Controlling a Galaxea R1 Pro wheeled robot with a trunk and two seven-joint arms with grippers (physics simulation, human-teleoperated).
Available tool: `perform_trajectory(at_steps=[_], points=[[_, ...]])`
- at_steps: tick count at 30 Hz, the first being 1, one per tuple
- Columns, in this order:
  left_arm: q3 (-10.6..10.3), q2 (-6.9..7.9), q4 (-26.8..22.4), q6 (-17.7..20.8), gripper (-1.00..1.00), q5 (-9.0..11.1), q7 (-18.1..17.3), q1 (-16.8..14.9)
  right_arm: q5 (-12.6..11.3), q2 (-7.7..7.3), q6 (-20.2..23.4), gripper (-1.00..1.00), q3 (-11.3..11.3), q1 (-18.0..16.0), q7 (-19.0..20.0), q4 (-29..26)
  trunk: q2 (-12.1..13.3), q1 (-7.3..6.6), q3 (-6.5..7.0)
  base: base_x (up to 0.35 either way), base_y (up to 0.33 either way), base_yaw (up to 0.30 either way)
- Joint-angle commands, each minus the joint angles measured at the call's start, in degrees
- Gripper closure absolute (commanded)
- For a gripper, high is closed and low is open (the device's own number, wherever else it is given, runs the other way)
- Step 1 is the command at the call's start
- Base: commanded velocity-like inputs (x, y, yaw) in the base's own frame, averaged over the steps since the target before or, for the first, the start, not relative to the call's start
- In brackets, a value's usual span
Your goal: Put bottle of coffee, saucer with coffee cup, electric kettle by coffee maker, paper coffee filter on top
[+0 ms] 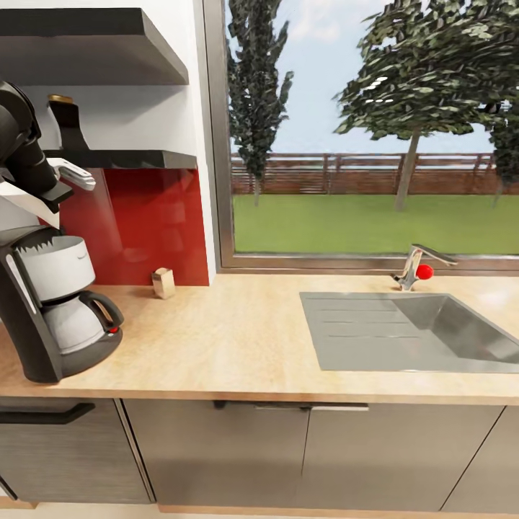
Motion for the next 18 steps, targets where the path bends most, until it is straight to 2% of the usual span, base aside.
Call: perform_trajectory(at_steps=[1, 3, 8, 18], points=[[0.2, 0.03, -0.1, 0.5, 1.0, -0.6, -0.5, 0.0, 0.1, -0.03, -0.2, -1.0, 0.4, -0.1, 0.0, 0.1, -0.1, 0.01, -0.08, 0.0, 0.0, 0.0], [0.2, 0.03, -0.1, 0.5, 1.0, -0.6, -0.5, 0.0, 0.1, -0.03, -0.2, -1.0, 0.4, -0.1, 0.0, 0.1, -0.1, 0.01, -0.08, 0.0, 0.0, 0.0], [0.2, 0.03, -0.1, 0.5, 1.0, -0.6, -0.5, 0.0, 0.1, -0.03, -0.2, -1.0, 0.4, -0.1, 0.0, 0.0, -2.1, 1.11, -0.97, 0.0, 0.0, 0.0], [0.2, 0.03, -0.1, 0.5, 1.0, -0.6, -0.5, 0.0, 0.1, -0.03, -0.2, -1.0, 0.4, -0.1, 0.0, 0.0, -2.1, 1.11, -0.97, 0.0, 0.0, 0.0]])
